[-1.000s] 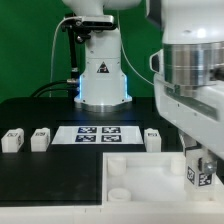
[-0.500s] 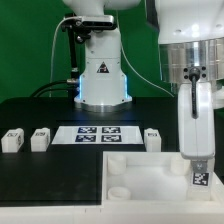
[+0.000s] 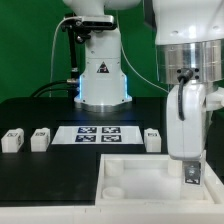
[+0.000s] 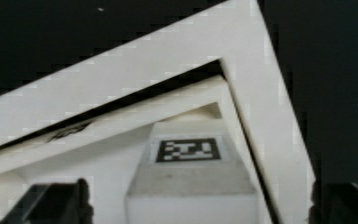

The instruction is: Assemble one leg

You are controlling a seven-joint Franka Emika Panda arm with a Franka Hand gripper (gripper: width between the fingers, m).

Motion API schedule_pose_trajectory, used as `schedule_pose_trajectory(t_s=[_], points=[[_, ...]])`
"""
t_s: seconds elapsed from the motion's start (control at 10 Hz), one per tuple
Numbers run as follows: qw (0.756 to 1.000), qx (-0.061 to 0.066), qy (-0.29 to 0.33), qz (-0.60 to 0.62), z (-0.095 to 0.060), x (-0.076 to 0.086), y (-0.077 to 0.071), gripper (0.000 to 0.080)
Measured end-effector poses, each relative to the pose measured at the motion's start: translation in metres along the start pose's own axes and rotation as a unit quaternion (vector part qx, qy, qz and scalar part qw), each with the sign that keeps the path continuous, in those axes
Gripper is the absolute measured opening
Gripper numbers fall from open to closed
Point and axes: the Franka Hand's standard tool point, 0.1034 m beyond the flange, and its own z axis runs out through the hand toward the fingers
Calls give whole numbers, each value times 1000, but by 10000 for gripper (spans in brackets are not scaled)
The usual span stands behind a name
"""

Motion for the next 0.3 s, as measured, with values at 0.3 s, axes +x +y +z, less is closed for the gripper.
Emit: schedule_pose_trajectory(t_s=[0.3], points=[[1000,8,-16,-12,-25,-18,4,648]])
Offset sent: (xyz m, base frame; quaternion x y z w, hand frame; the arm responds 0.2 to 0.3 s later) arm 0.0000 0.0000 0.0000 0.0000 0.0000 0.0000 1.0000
